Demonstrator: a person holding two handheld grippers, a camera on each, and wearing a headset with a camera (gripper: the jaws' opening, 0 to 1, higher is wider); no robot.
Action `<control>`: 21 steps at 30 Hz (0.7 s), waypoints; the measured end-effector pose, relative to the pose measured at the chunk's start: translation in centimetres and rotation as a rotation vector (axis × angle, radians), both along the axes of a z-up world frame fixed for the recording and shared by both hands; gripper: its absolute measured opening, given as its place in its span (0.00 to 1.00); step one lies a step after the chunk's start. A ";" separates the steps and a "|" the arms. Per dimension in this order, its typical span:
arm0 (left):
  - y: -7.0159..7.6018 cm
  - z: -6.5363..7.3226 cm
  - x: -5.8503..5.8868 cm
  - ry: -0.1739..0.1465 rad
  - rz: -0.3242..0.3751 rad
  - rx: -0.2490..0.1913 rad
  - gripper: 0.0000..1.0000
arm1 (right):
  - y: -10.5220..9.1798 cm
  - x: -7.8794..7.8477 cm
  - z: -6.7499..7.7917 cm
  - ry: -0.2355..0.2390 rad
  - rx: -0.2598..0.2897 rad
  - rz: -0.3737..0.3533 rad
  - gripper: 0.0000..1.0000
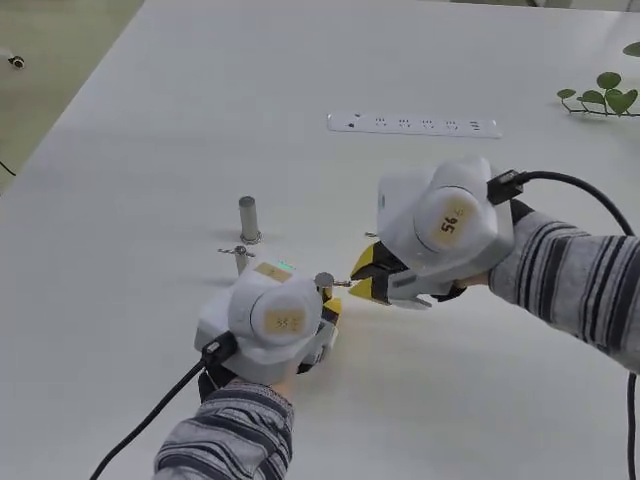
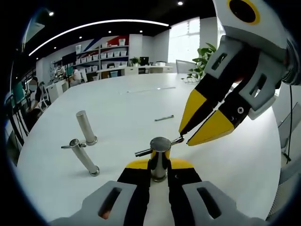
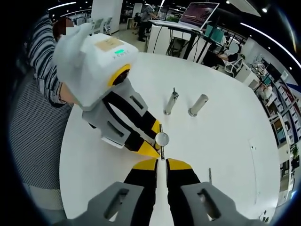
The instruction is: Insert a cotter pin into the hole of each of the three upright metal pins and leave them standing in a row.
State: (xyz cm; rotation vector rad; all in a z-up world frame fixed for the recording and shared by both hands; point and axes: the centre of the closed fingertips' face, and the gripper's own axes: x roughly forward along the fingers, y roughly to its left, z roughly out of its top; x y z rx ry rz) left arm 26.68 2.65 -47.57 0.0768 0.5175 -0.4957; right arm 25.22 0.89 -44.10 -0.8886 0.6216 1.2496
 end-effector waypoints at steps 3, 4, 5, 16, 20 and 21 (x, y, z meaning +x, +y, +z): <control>0.0 0.0 0.0 0.001 0.000 0.001 0.10 | 0.1 0.0 -0.1 0.007 0.008 -0.005 0.00; 0.0 0.0 0.0 0.001 0.001 0.001 0.10 | 0.2 0.0 -0.1 0.007 0.009 -0.005 0.00; 0.0 0.0 0.0 0.001 0.001 0.001 0.10 | 0.2 0.0 -0.2 0.006 0.010 -0.006 0.00; 0.0 0.0 0.0 0.005 0.011 0.004 0.10 | 0.9 0.2 -0.2 0.035 0.040 -0.038 0.00; 0.0 0.0 0.0 0.006 0.009 0.004 0.10 | 1.1 0.2 -0.2 0.035 0.043 -0.036 0.00; 0.0 0.0 0.0 0.006 0.009 0.005 0.10 | 1.1 0.2 -0.2 0.035 0.043 -0.037 0.00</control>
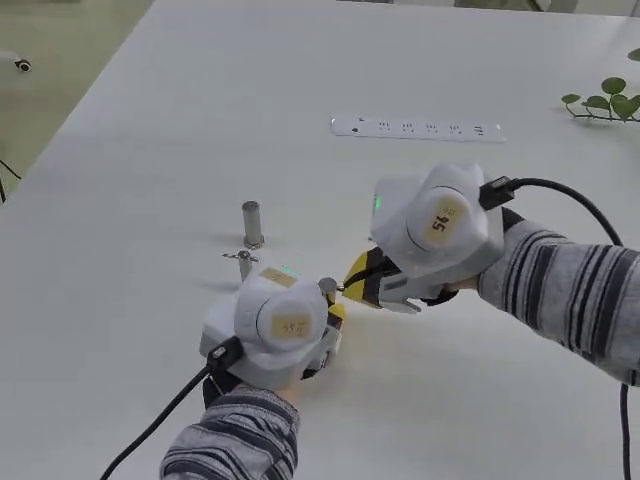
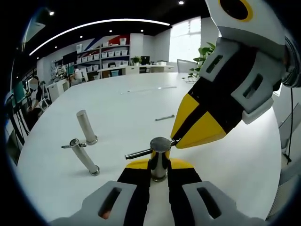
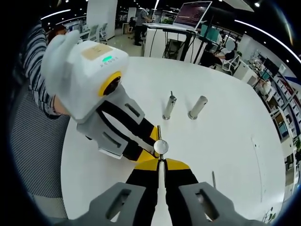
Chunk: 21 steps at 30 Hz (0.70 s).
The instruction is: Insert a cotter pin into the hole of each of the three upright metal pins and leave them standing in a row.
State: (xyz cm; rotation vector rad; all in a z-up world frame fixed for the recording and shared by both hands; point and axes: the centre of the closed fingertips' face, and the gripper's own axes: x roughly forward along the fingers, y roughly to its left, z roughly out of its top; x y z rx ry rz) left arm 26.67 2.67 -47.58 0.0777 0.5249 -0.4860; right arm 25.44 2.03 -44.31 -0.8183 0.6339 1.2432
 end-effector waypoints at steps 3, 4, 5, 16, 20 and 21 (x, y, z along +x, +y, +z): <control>0.0 0.0 0.0 0.000 0.001 0.000 0.10 | 0.0 0.0 0.0 -0.002 -0.001 0.002 0.00; 0.0 0.0 0.0 0.000 0.001 0.000 0.10 | 0.0 0.0 0.0 -0.004 -0.001 0.004 0.00; 0.0 0.0 0.0 0.000 0.000 0.000 0.10 | 0.0 -0.1 0.0 -0.006 -0.001 0.004 0.00; -0.1 0.0 0.1 -0.003 -0.007 0.001 0.09 | -0.6 0.6 0.2 0.002 0.064 -0.145 0.08; 0.0 0.1 0.2 -0.005 -0.006 -0.002 0.09 | -1.9 0.7 -0.2 0.031 0.091 -0.234 0.09; 0.0 0.1 0.3 -0.009 -0.011 0.002 0.09 | -2.3 0.5 -0.4 0.041 0.094 -0.251 0.08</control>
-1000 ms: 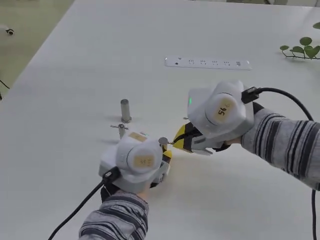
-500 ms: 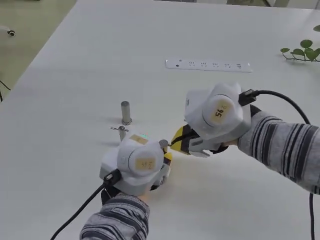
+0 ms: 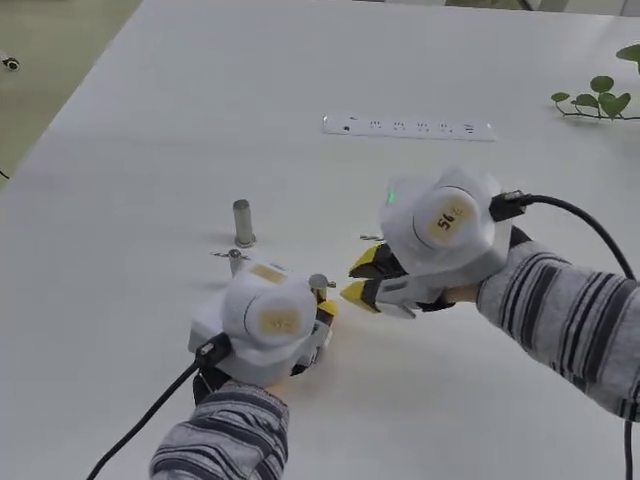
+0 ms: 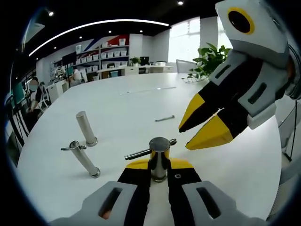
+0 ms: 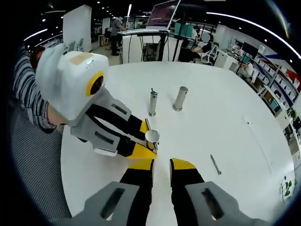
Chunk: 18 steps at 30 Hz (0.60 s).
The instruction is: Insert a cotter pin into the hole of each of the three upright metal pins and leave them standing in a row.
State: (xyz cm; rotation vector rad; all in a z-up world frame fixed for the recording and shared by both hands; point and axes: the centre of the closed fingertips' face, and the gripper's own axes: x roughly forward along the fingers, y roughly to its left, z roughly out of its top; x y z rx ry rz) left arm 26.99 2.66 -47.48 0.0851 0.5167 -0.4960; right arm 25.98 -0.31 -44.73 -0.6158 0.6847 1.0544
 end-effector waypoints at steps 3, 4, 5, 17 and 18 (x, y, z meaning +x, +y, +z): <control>0.0 0.1 0.4 0.008 0.000 -0.015 0.09 | -1.1 -0.3 -0.6 0.015 -0.009 -0.027 0.08; 0.0 0.0 0.5 0.005 -0.002 -0.008 0.09 | -1.6 -0.3 -0.7 0.021 -0.009 -0.049 0.08; 0.1 0.0 0.7 0.004 0.000 -0.007 0.09 | -1.9 -0.3 -0.8 0.028 -0.006 -0.058 0.09; 0.6 0.1 2.8 0.000 0.000 0.010 0.09 | -2.6 -0.4 -0.9 0.055 0.030 -0.110 0.08; 0.7 0.1 2.9 0.001 0.002 0.014 0.09 | -2.5 -0.3 -0.8 0.056 0.032 -0.110 0.08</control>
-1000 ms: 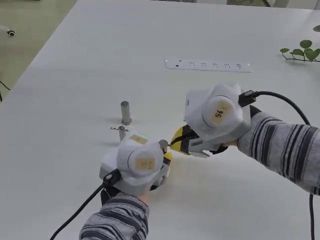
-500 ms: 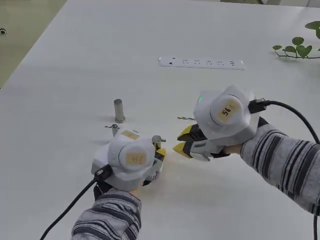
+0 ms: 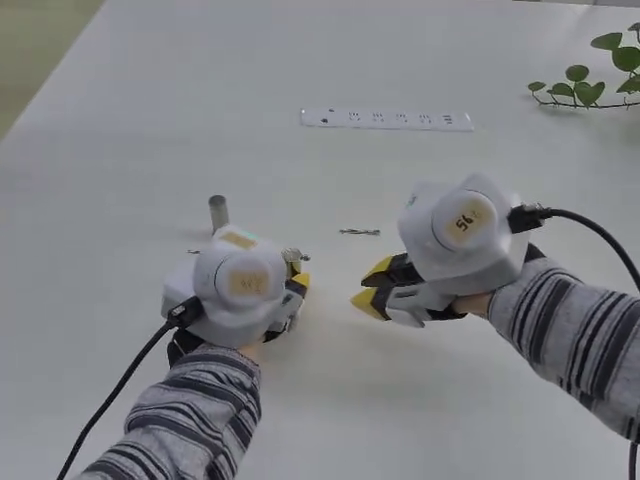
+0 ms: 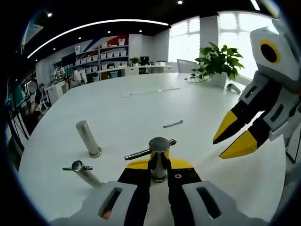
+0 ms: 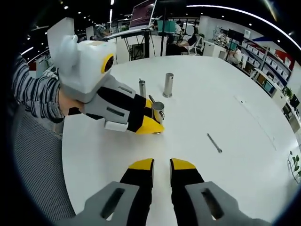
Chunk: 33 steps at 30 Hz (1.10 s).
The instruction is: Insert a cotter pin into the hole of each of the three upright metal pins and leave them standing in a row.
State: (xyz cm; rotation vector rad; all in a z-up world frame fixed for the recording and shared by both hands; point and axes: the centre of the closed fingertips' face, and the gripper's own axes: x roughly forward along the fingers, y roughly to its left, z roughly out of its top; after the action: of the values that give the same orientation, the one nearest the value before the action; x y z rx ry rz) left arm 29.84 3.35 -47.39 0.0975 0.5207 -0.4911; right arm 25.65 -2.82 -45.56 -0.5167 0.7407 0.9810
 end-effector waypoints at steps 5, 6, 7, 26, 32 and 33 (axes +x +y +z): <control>0.2 -0.1 0.3 0.001 0.003 0.011 0.09 | 0.2 0.1 -0.1 0.005 0.006 0.000 0.08; 0.2 -0.1 0.3 -0.001 0.003 0.011 0.09 | 0.2 0.1 -0.1 0.006 0.005 0.000 0.08; 0.2 -0.1 0.3 -0.003 0.001 0.013 0.09 | 0.2 0.1 -0.2 0.006 0.006 0.000 0.08; 0.0 -0.1 0.4 0.001 0.024 0.014 0.10 | 0.3 -0.1 -0.5 0.022 0.011 -0.010 0.09; 0.2 -0.3 0.4 0.023 0.033 0.012 0.13 | 0.2 -0.1 -0.5 0.021 0.008 -0.011 0.10; 0.2 -0.5 0.2 0.033 0.035 0.010 0.15 | 0.2 -0.1 -0.5 0.019 0.008 -0.010 0.11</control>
State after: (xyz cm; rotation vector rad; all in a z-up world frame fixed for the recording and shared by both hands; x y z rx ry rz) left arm 30.09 3.55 -47.88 0.0901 0.5569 -0.4566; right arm 25.55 -2.66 -46.08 -0.4966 0.7552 0.9800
